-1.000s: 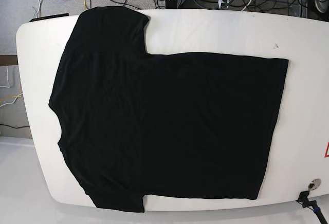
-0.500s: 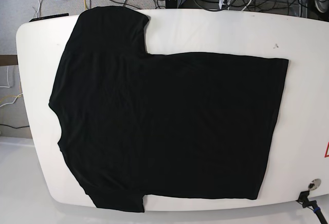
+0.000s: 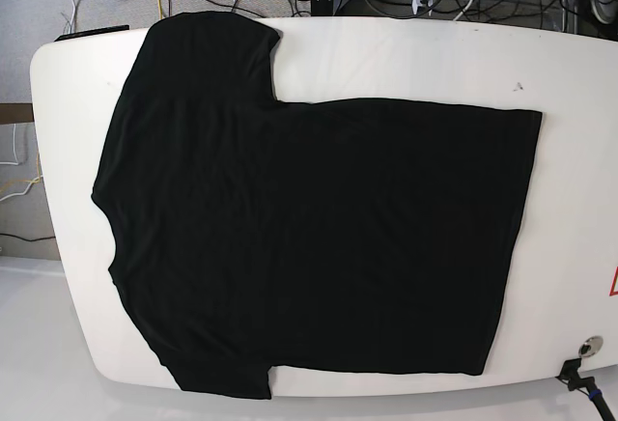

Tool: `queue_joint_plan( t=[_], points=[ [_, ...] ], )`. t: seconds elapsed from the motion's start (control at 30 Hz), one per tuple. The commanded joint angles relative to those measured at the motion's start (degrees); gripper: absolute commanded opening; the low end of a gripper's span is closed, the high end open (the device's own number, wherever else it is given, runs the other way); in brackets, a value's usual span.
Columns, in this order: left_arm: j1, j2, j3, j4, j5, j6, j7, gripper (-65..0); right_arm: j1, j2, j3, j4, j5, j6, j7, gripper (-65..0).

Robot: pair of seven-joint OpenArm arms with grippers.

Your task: Fold the T-shirt properly

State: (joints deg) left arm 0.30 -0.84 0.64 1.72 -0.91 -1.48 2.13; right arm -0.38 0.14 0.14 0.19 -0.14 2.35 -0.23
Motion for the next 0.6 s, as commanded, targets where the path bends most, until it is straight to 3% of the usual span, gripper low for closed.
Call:
queue_joint_plan(
  t=[0.0,0.57],
  points=[
    [0.16,-0.13,0.09,-0.02,0.09,0.19,0.63,-62.1,0.01,0.1,0.07,-0.19,-0.15,-0.08,-0.24,-64.5],
    [1.32,-0.58,0.11,2.84,0.12,0.18,1.81,-64.4,-0.98,-0.13,0.19,0.89,-0.26,0.5,0.7,-64.5]
  ],
)
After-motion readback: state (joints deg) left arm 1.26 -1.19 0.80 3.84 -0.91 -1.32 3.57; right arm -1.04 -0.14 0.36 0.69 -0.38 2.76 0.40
